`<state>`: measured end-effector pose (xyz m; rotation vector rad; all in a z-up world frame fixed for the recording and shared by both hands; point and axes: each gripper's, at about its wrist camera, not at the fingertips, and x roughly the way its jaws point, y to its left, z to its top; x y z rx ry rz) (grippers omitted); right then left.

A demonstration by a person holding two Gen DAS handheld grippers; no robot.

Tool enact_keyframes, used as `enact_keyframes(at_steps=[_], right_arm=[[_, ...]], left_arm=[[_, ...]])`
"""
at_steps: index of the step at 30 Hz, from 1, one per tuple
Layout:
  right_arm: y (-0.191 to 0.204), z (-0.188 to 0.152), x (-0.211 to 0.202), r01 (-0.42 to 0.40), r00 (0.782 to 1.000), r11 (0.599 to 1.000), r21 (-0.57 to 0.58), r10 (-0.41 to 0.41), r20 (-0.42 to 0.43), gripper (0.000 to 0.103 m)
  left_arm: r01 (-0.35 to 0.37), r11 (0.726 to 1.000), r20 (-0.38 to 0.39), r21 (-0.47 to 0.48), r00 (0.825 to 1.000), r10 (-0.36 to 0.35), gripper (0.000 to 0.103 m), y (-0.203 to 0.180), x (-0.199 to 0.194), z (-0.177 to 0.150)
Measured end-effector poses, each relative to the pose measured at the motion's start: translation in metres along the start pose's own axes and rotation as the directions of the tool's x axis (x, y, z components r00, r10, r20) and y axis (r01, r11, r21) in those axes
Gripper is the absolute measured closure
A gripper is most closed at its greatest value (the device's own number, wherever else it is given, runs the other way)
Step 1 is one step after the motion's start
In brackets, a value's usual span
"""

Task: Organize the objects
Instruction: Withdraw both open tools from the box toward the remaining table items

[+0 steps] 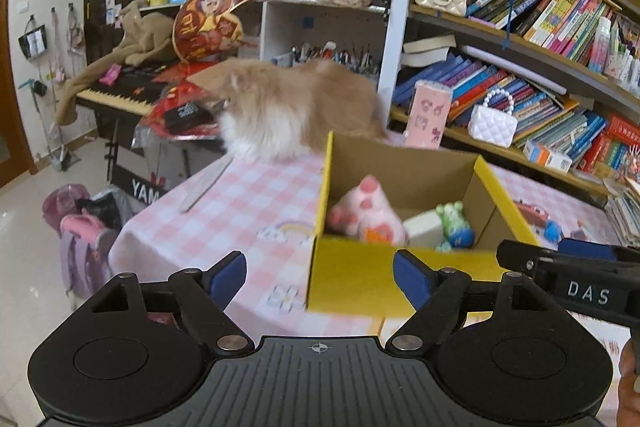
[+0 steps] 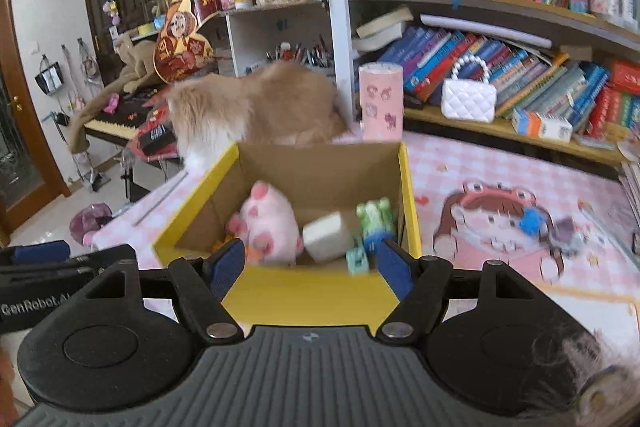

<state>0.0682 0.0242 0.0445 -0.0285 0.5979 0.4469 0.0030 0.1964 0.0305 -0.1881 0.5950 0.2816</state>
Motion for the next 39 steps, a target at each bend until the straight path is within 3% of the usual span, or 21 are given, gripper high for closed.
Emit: enact_keyframes(at_steps=[9, 19, 30, 39], right_arm=[[0.027, -0.055, -0.032, 0.039, 0.997, 0.999, -0.025, -0.041, -0.060, 0.031], [0.034, -0.098, -0.069, 0.093, 0.992, 0.995, 0.019, -0.091, -0.092, 0.031], [0.014, -0.120, -0.097, 0.208, 0.972, 0.971, 0.119, -0.191, -0.140, 0.031], [-0.011, -0.130, -0.119, 0.308, 0.947, 0.939, 0.155, -0.286, -0.147, 0.029]], left_arm=[[-0.003, 1.000, -0.050, 0.019, 0.999, 0.004, 0.020, 0.014, -0.033, -0.039], [0.042, 0.996, -0.086, 0.079, 0.996, -0.035, 0.019, 0.013, -0.058, -0.067], [0.172, 0.975, -0.149, 0.138, 0.977, -0.152, 0.017, -0.008, -0.062, -0.083], [0.283, 0.936, -0.182, 0.207, 0.952, -0.247, 0.016, -0.048, -0.054, -0.085]])
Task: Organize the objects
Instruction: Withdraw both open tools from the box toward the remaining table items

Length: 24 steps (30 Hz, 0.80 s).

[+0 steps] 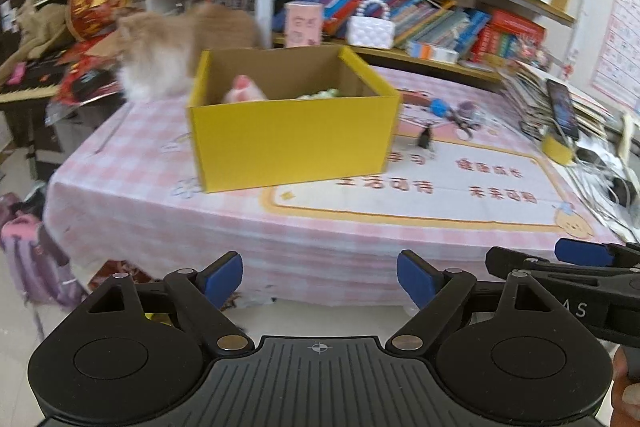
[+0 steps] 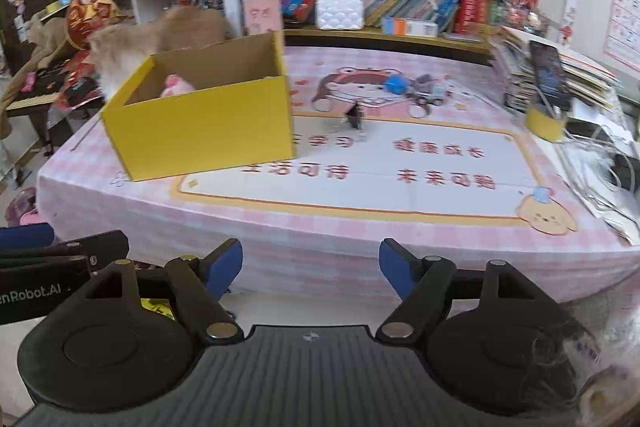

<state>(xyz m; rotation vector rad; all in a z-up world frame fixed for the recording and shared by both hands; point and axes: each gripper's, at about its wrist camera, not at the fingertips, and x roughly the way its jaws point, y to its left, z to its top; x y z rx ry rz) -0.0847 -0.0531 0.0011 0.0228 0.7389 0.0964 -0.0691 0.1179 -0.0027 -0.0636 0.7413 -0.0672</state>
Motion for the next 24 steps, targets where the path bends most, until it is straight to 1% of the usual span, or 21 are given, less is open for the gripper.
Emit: enact_keyframes(at_steps=[9, 14, 20, 24], right_arm=[[-0.048, -0.002, -0.002, 0.090, 0.996, 0.992, 0.094, -0.089, -0.005, 0.028], [-0.077, 0.005, 0.007, 0.113, 0.994, 0.985, 0.129, -0.111, -0.018, 0.028], [-0.115, 0.023, 0.029, 0.108, 0.994, 0.984, 0.143, -0.102, -0.049, 0.028], [-0.135, 0.038, 0.046, 0.082, 0.995, 0.989, 0.121, -0.074, -0.064, 0.028]], left_arm=[[0.080, 0.993, -0.025, 0.090, 0.997, -0.078, 0.016, -0.045, 0.025, 0.015], [0.104, 0.986, -0.043, 0.127, 0.994, -0.100, 0.016, -0.076, 0.041, 0.023], [0.089, 0.988, -0.056, 0.127, 0.995, -0.083, 0.016, -0.108, 0.063, 0.039], [0.069, 0.991, -0.070, 0.112, 0.996, -0.061, 0.016, -0.126, 0.081, 0.049]])
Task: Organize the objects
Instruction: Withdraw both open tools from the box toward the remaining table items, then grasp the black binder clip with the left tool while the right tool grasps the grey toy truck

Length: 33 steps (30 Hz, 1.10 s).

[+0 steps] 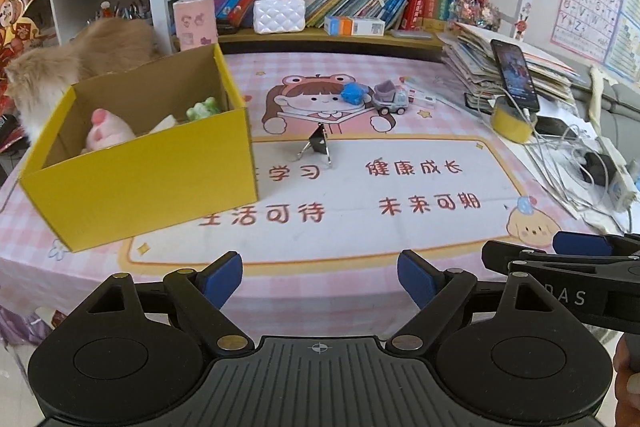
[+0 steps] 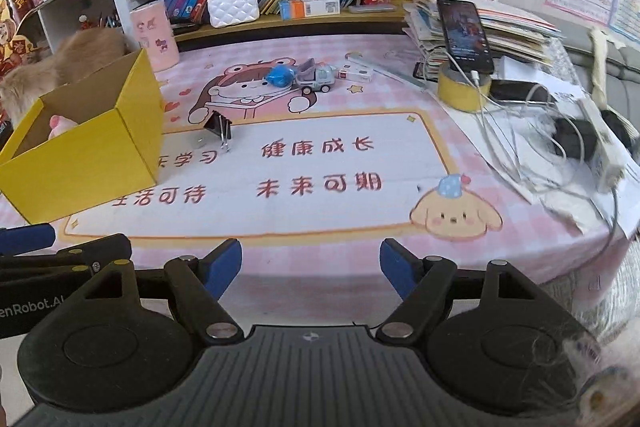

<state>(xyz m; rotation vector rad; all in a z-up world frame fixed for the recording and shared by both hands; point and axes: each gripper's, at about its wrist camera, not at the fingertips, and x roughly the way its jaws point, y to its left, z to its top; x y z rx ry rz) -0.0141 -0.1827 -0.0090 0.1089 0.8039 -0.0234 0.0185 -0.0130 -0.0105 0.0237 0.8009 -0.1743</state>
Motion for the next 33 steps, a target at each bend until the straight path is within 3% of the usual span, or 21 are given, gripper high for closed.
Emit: enact_keyframes(at_steps=[12, 21, 25, 33], right_arm=[[-0.051, 0.052, 0.054, -0.075, 0.997, 0.997, -0.033, 0.075, -0.021, 0.028], [-0.079, 0.092, 0.092, -0.119, 0.993, 0.992, -0.030, 0.119, -0.009, 0.029], [-0.088, 0.112, 0.110, -0.126, 0.992, 0.992, -0.024, 0.127, 0.007, 0.029], [-0.097, 0.146, 0.147, -0.128, 0.992, 0.991, -0.042, 0.128, 0.019, 0.029]], left_arm=[[-0.074, 0.994, -0.011, -0.081, 0.997, 0.073, 0.016, -0.042, 0.050, 0.042], [-0.151, 0.980, 0.045, -0.127, 0.986, 0.158, 0.018, -0.061, 0.075, 0.084], [-0.208, 0.972, 0.041, -0.104, 0.976, 0.214, 0.040, -0.067, 0.103, 0.099], [-0.315, 0.939, -0.056, -0.142, 0.949, 0.310, 0.050, -0.055, 0.173, 0.110]])
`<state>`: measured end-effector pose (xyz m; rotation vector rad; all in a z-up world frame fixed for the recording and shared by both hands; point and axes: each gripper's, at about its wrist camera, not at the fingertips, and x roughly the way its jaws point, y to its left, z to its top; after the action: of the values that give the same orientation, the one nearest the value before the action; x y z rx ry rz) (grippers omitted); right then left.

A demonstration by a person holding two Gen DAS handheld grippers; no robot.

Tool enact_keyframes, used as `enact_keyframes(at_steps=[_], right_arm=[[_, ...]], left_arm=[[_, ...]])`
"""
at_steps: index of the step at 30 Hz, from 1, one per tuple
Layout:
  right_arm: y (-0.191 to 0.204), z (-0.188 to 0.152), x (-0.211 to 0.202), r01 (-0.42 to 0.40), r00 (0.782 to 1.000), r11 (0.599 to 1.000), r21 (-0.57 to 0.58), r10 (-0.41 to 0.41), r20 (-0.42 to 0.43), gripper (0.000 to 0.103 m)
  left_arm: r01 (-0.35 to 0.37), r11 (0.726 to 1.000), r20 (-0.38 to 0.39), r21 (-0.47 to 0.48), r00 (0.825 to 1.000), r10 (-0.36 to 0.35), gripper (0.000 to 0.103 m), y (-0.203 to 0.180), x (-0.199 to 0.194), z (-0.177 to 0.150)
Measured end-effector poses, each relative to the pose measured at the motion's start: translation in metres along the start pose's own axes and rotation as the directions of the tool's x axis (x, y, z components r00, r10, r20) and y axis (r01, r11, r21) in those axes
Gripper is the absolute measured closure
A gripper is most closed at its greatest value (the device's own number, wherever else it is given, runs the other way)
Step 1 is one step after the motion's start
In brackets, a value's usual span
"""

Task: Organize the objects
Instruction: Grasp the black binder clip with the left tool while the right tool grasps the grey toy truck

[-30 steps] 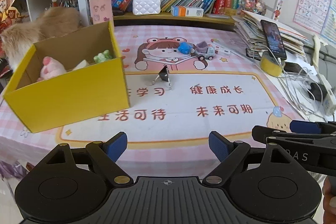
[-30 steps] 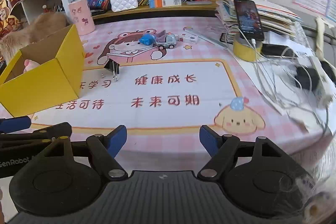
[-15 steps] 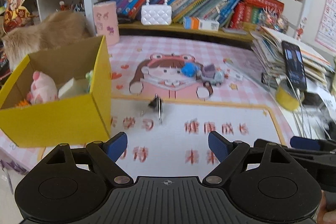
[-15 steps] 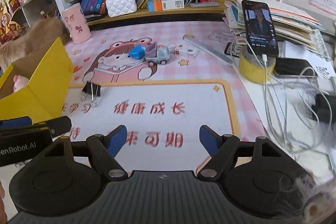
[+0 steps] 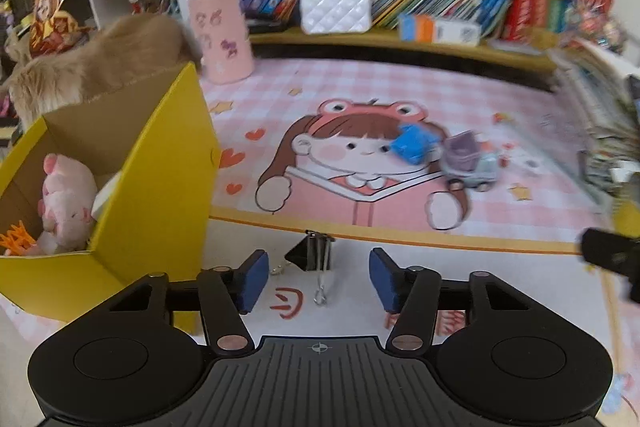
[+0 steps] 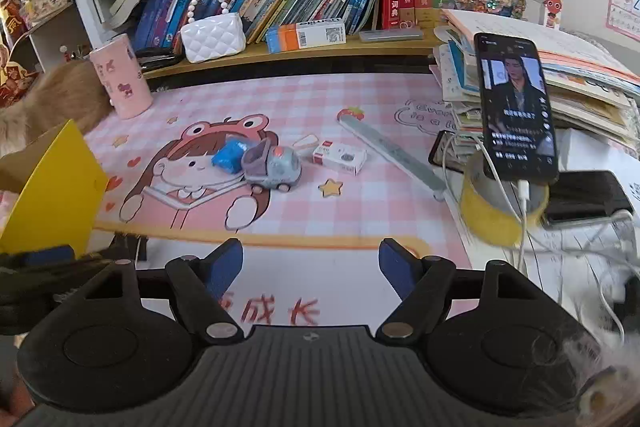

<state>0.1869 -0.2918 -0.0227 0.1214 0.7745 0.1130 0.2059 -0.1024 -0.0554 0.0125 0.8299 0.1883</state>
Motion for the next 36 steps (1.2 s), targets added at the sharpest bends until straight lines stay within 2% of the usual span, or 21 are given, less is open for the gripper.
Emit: enact_keyframes(at_steps=[6, 7, 9, 13, 19, 26, 30, 33, 34, 36], right_arm=[[-0.004, 0.013, 0.016, -0.017, 1.000, 0.999, -0.037, 0.016, -0.009, 0.029], [-0.005, 0.014, 0.019, -0.021, 1.000, 0.999, -0.043, 0.021, -0.008, 0.029], [-0.006, 0.018, 0.026, -0.026, 1.000, 0.998, -0.049, 0.026, -0.010, 0.029], [-0.013, 0.025, 0.041, -0.018, 1.000, 0.999, -0.042, 0.018, 0.000, 0.029], [-0.012, 0.036, 0.079, -0.050, 0.999, 0.997, -0.059, 0.051, -0.001, 0.029], [0.019, 0.046, 0.131, -0.094, 0.995, 0.981, -0.168, 0.096, 0.000, 0.025], [0.030, 0.050, 0.157, -0.093, 0.996, 0.980, -0.177, 0.090, -0.022, 0.025], [0.033, 0.052, 0.167, -0.097, 0.995, 0.982, -0.161, 0.091, -0.043, 0.033], [0.034, 0.052, 0.168, -0.105, 0.994, 0.982, -0.159, 0.099, -0.048, 0.041], [0.035, 0.052, 0.167, -0.114, 0.993, 0.980, -0.161, 0.108, -0.047, 0.041]], left_arm=[[-0.061, 0.998, -0.037, -0.018, 0.997, 0.061, 0.054, 0.000, 0.037, 0.001], [-0.065, 0.998, -0.044, -0.020, 0.997, 0.064, 0.063, 0.000, 0.042, 0.001], [-0.069, 0.998, -0.048, -0.014, 0.997, 0.068, 0.073, 0.000, 0.046, 0.001], [-0.051, 0.998, -0.030, -0.038, 0.998, 0.050, 0.086, 0.002, 0.037, 0.004], [0.000, 0.997, 0.013, -0.077, 1.000, 0.001, 0.086, 0.007, 0.008, 0.010], [0.046, 0.992, 0.034, -0.115, 0.999, -0.042, 0.086, 0.013, -0.027, 0.013], [0.060, 0.992, 0.038, -0.115, 0.998, -0.056, 0.086, 0.013, -0.040, 0.012], [0.060, 0.992, 0.041, -0.113, 0.998, -0.056, 0.086, 0.014, -0.045, 0.011], [0.061, 0.991, 0.043, -0.115, 0.997, -0.057, 0.086, 0.015, -0.047, 0.011], [0.060, 0.991, 0.049, -0.119, 0.997, -0.054, 0.086, 0.017, -0.051, 0.011]])
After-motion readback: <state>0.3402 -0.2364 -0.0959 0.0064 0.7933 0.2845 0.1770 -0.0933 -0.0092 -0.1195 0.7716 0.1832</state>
